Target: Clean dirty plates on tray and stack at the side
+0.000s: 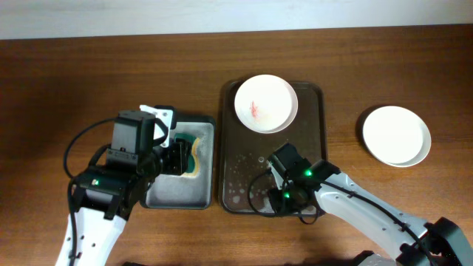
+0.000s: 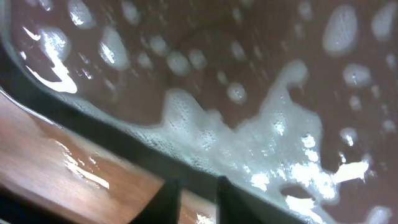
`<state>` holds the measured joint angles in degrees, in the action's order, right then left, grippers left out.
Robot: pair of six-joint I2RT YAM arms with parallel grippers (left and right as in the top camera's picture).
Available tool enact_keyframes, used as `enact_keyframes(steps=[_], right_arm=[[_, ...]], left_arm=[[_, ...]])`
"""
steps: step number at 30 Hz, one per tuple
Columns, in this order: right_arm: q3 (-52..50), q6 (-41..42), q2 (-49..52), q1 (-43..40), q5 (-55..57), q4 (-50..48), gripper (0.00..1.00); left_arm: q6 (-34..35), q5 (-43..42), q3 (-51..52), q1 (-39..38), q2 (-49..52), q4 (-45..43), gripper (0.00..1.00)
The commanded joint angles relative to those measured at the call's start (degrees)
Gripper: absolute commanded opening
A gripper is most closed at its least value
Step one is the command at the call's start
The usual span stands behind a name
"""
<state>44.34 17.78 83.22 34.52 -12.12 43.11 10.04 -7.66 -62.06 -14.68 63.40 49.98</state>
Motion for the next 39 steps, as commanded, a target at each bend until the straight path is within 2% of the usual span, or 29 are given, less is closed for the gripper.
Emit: enact_keyframes(steps=[1, 2, 8, 12, 16, 17, 19, 23, 26, 30, 32, 33, 37, 39], right_arm=[[-2.03, 1.20, 0.52, 0.35, -0.13, -4.44, 0.12], [-3.15, 1.16, 0.52, 0.35, -0.11, -5.79, 0.04], [-9.29, 4.48, 0.52, 0.35, -1.09, -9.55, 0.04], [-9.18, 16.04, 0.50, 0.33, 2.25, -5.03, 0.04], [-8.72, 22.16, 0.39, 0.22, 5.97, -2.08, 0.04], [-8.46, 21.64, 0.31, 0.24, 5.99, -2.16, 0.06], [-6.99, 17.81, -0.15, 0.24, 6.03, -2.38, 0.20], [-0.35, 10.95, -5.07, 0.24, 5.14, -1.84, 0.26], [5.57, 5.73, -10.05, 0.24, 4.87, 1.20, 0.29], [14.82, 0.98, -15.80, 0.24, 5.33, 7.13, 0.45], [18.95, 1.14, -17.62, -0.13, 5.84, 8.52, 0.52], [19.69, 2.25, -17.59, -0.96, 6.05, 8.57, 0.53], [20.81, 1.07, -14.80, -10.64, 3.72, 9.51, 0.54], [24.44, -1.11, -13.55, -19.04, -1.07, 12.68, 0.54]], left_arm=[[-0.52, -0.94, -0.46, -0.07, -0.57, 1.25, 0.52], [-0.52, -0.94, -0.46, -0.07, -0.59, 1.36, 0.52], [-0.52, -0.96, -0.46, -0.07, -0.59, 1.51, 0.56], [-0.52, -0.96, -0.46, -0.07, -0.59, 2.40, 0.58], [-0.55, -0.94, -0.46, -0.07, -0.59, 2.62, 0.59], [-0.52, -0.94, -0.46, -0.07, -0.59, 2.62, 0.59], [-0.55, -0.94, -0.46, -0.07, -0.59, 2.60, 0.64], [-0.52, -0.96, -0.46, -0.07, -0.59, 2.71, 0.73], [-0.52, -0.96, -0.46, -0.07, -0.59, 3.63, 0.87], [-0.52, -1.42, -0.44, -0.09, -0.52, 5.49, 0.98], [-0.52, -1.40, -0.17, -0.07, -0.20, 5.86, 0.97], [-0.52, -1.44, -0.11, -0.09, -0.04, 6.12, 0.91], [-0.52, -1.40, -0.11, -0.07, 0.02, 6.73, 0.93], [-0.52, -1.38, -0.11, -0.07, 0.02, 6.51, 0.96]])
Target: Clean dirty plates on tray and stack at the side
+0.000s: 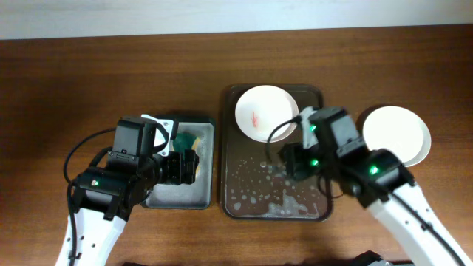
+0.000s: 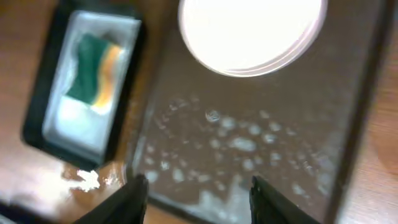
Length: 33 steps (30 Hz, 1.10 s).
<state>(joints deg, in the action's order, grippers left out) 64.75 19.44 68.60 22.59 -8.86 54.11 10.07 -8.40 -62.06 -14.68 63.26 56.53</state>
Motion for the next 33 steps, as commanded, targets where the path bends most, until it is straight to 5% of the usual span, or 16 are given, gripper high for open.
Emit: enact_keyframes(steps=[1, 9, 16, 25, 27, 28, 33], right_arm=[[5.57, -4.11, 1.27, -11.28, -6.67, 2.51, 0.54], [7.23, -11.72, 18.64, -17.03, -10.49, -3.13, 0.54], [12.57, -13.00, 41.99, -16.98, -15.41, -22.77, 0.52], [11.52, -8.90, 47.30, -16.87, -5.18, -29.05, 0.41], [10.56, -8.22, 47.87, -16.22, -5.46, -28.33, 0.09], [10.56, -8.17, 47.89, -16.11, -5.46, -27.61, 0.04], [10.58, -5.99, 42.93, -16.15, -5.05, -18.34, 0.04]], left_arm=[[-0.55, -0.61, -0.11, -0.07, 0.15, -0.09, 0.98], [-0.52, -0.66, -0.11, -0.07, 0.15, -2.93, 1.00], [-0.55, -0.66, -0.11, -0.07, 0.15, -2.99, 1.00], [-0.55, -0.66, -0.11, -0.07, 0.15, -3.02, 1.00], [-0.55, -0.66, -0.11, -0.07, 0.15, -3.13, 1.00], [-0.55, -0.66, -0.11, -0.07, 0.15, -3.13, 1.00], [-0.55, -0.68, -0.11, -0.07, 0.15, -3.08, 1.00]])
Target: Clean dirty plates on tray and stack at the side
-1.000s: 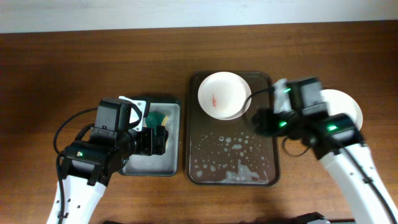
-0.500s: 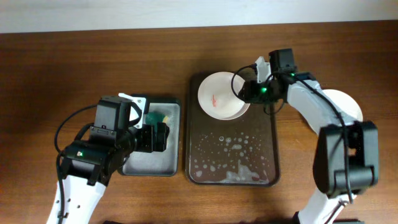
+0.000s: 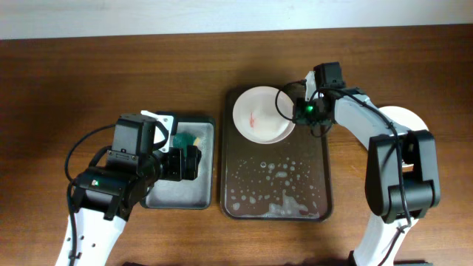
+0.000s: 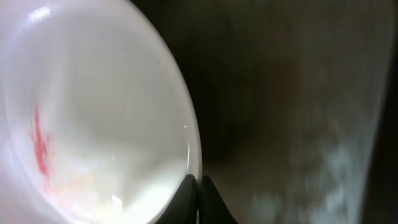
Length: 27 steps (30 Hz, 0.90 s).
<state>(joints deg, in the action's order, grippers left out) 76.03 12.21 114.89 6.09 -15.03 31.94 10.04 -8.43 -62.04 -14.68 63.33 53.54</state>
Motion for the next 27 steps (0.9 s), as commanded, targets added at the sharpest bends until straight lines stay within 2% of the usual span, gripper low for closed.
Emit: enact_keyframes(steps=[1, 5, 7, 8, 9, 10, 11, 13, 15, 19, 20, 22, 23, 24, 26, 27], right_arm=[[-0.70, 2.47, -5.01, 0.55, 1.11, 6.71, 0.04], [-0.72, 9.07, -8.92, 1.86, 0.90, 20.57, 0.04], [-0.72, 8.13, -9.11, 2.56, 1.22, 22.34, 0.04], [-0.72, 7.26, -9.03, 2.58, 3.48, 20.24, 0.10], [-0.72, 4.55, -8.98, 2.54, 5.29, 16.92, 0.23], [-0.72, 1.57, -8.98, 2.43, 7.26, 13.81, 0.24], [-0.72, -0.50, -8.94, 2.43, 8.37, 12.13, 0.32], [-0.74, -1.62, -8.28, 2.43, 11.34, 9.86, 0.43], [-0.76, -5.03, -6.75, 2.45, 12.28, 7.52, 0.47], [-0.79, -10.34, -2.75, 2.60, 0.31, 6.99, 0.45], [-0.81, -10.27, -2.05, 2.58, 0.24, 7.02, 0.39], [-0.87, -8.81, -1.11, 2.54, 0.20, 7.06, 0.33], [-1.18, -6.69, -0.39, 2.54, 0.20, 7.04, 0.23], [-1.81, -5.25, -0.09, 2.54, 0.22, 7.06, 0.22], [-4.50, -2.80, -0.04, 2.54, 0.83, 8.04, 0.04], [-4.48, 0.39, -0.07, 2.51, 1.99, 10.27, 0.04]], left_arm=[[-0.52, -0.66, -0.13, -0.07, 0.07, -0.09, 1.00], [-0.52, -0.66, -0.13, -0.07, 0.07, -0.07, 1.00], [-0.52, -0.66, -0.13, -0.07, 0.07, -0.07, 1.00], [-0.52, -0.66, -0.13, -0.07, 0.07, -0.02, 1.00], [-0.52, -0.66, -0.13, -0.07, 0.07, -0.04, 1.00], [-0.52, -0.66, -0.13, -0.07, 0.07, -0.04, 1.00], [-0.52, -0.66, -0.13, -0.07, 0.07, -0.04, 1.00], [-0.52, -0.66, -0.13, -0.07, 0.07, 0.17, 1.00], [-0.52, -0.66, -0.13, -0.07, 0.09, 0.52, 1.00], [-0.52, -0.63, -0.13, -0.07, 0.07, 0.52, 1.00], [-0.52, -0.66, -0.13, -0.07, 0.09, 0.52, 1.00], [-0.52, -0.66, -0.13, -0.07, 0.09, 0.55, 1.00], [-0.52, -0.66, -0.13, -0.07, 0.07, 0.55, 1.00], [-0.52, -0.66, -0.13, -0.07, 0.07, 0.52, 1.00], [-0.52, -0.66, -0.13, -0.07, 0.07, 0.57, 1.00], [-0.52, -0.63, -0.13, -0.07, 0.07, 0.55, 1.00]])
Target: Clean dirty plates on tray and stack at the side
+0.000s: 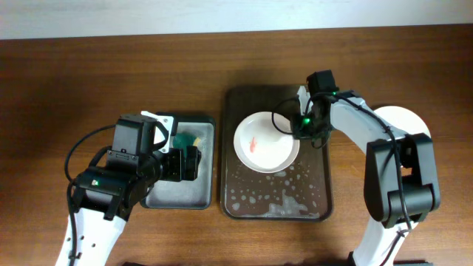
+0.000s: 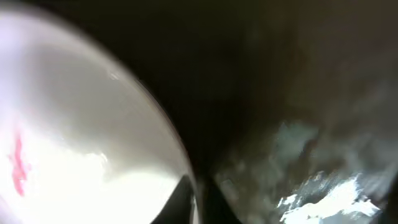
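A white plate with a red smear lies in the middle of the dark tray. My right gripper is at the plate's right rim and shut on it. In the right wrist view the plate fills the left, and the gripper has its two dark fingers pinching the rim. My left gripper hovers over a small metal pan; a green sponge peeks out beside it. Whether the left gripper's jaws are open or shut is hidden.
A clean white plate rests on the table right of the tray, partly under my right arm. Soap foam covers the tray's near half and shows as foam in the wrist view.
The dirty plate has moved from the tray's far end toward its middle, with my right gripper still shut on its right rim. The left arm has not moved.
My right gripper was low over the foam at the tray's near edge. It then stood open above the tray's middle. Later it was shut on the right rim of the dirty plate at the far end, and now the plate lies mid-tray.
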`<state>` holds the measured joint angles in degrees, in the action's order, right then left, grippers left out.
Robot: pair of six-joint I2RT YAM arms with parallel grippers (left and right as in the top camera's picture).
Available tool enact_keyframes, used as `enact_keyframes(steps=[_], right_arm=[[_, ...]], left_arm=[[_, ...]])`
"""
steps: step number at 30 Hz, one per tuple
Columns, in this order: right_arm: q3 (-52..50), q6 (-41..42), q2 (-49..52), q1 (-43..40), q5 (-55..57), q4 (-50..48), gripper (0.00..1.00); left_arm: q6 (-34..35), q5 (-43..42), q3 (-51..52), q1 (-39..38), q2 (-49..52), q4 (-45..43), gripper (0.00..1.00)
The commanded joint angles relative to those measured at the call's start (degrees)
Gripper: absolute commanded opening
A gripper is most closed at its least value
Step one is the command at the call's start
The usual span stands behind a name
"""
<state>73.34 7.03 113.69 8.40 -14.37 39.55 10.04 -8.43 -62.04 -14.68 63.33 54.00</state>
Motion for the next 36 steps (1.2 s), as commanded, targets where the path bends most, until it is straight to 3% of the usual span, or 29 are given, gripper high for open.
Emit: enact_keyframes(steps=[1, 7, 8, 9, 14, 17, 18, 19, 20, 23, 25, 29, 30, 32, 36], right_arm=[[-1.79, 9.64, 0.46, 0.20, 2.45, 5.60, 0.04], [-1.79, 23.39, -6.58, 2.01, 1.92, 18.56, 0.04], [-1.79, 23.89, -6.62, 2.49, 0.17, 19.80, 0.09], [-1.79, 22.71, -6.62, 2.45, -1.55, 20.28, 0.36], [0.02, 8.13, -12.20, 1.27, -1.68, 17.44, 0.37], [0.39, -3.28, -24.72, 1.97, -1.73, 17.44, 0.39], [0.39, -4.52, -27.41, 2.14, -1.70, 17.68, 0.42], [0.39, -4.70, -32.50, 2.14, -1.70, 18.38, 0.56], [0.39, -4.68, -34.75, 2.14, -1.73, 18.71, 0.59], [0.39, -4.66, -37.75, 2.14, -1.73, 20.44, 0.60], [0.37, -4.68, -37.09, 2.14, -1.73, 22.27, 0.61], [0.33, -4.66, -34.77, 2.14, -1.73, 23.63, 0.61], [0.33, -4.66, -34.29, 2.14, -1.75, 24.06, 0.60], [0.33, -4.66, -33.68, 2.14, -1.75, 24.59, 0.59], [0.33, -4.66, -33.64, 2.14, -1.73, 24.61, 0.57]], left_arm=[[-0.52, -0.63, -0.13, -0.07, 0.07, 0.09, 1.00], [-0.52, -0.59, -0.13, -0.07, 0.09, -0.13, 1.00], [-0.52, -0.59, -0.13, -0.07, 0.09, -0.35, 1.00], [-0.52, -0.59, -0.13, -0.07, 0.09, -0.61, 1.00], [-0.52, 0.96, -0.04, -0.07, 0.35, -0.52, 0.99], [-0.24, 2.29, -0.02, -0.07, 3.56, -0.55, 0.89], [0.31, 2.86, -0.02, -0.07, 4.92, -0.57, 0.87], [2.58, 6.93, 0.13, -0.07, 9.20, -0.52, 0.84], [3.85, 8.07, 0.13, -0.07, 11.74, -0.66, 0.84], [11.58, 11.30, 0.13, -0.04, 21.59, -3.04, 0.76], [12.66, 12.26, 0.13, -0.02, 28.20, -7.56, 0.72], [12.63, 11.21, 0.13, -0.11, 37.97, -13.16, 0.54], [12.61, 11.26, 0.13, -0.13, 39.76, -14.60, 0.45], [12.28, 11.30, 0.11, -0.02, 41.33, -16.44, 0.03], [9.62, 11.19, -6.08, 1.27, 39.89, -9.55, 0.00]])
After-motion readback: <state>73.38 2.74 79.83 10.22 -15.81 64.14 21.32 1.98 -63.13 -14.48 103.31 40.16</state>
